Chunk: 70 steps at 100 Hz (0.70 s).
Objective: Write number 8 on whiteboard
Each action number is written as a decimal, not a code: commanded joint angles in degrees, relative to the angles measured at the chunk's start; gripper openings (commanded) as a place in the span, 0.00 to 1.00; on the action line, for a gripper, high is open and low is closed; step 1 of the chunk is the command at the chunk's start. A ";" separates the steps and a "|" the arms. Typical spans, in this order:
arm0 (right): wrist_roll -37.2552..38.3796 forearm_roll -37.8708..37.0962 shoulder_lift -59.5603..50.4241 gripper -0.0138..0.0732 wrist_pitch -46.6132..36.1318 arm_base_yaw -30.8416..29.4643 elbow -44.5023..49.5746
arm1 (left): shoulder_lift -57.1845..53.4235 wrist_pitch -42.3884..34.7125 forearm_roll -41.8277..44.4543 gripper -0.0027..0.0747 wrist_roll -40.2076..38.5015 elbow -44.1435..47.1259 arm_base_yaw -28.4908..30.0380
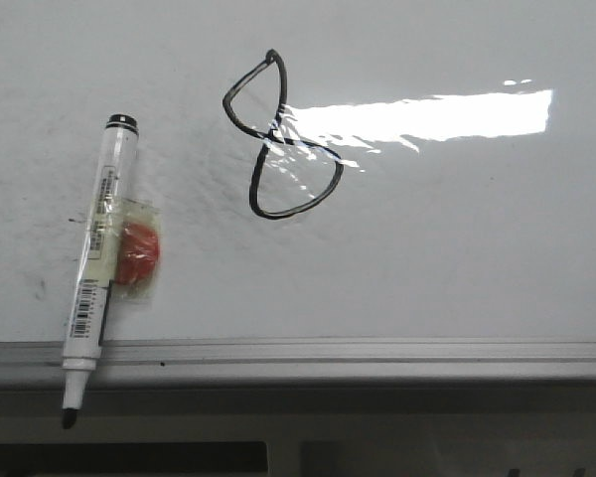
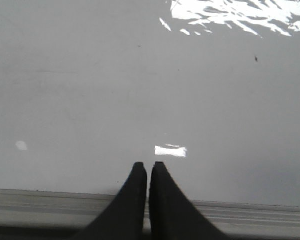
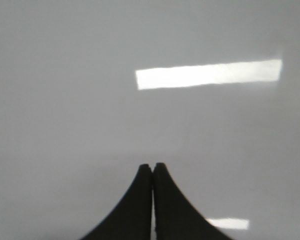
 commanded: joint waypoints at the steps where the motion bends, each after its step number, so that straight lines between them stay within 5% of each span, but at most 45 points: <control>1: -3.68 2.25 -2.40 0.08 3.00 -2.16 0.67 | -1.62 -2.16 -0.69 0.01 -0.12 2.29 0.14; 12: -12.10 8.62 -4.60 0.08 11.40 -4.14 0.67 | -1.62 -2.16 -0.69 0.01 -0.12 2.29 0.14; 28: -12.12 8.75 -4.66 0.08 17.54 -4.65 0.67 | -1.62 -2.16 -0.69 0.01 -0.12 2.29 0.14; 70: -10.23 8.75 -4.66 0.08 17.63 -4.65 0.67 | -1.62 -2.16 -0.69 0.01 -0.12 2.29 0.14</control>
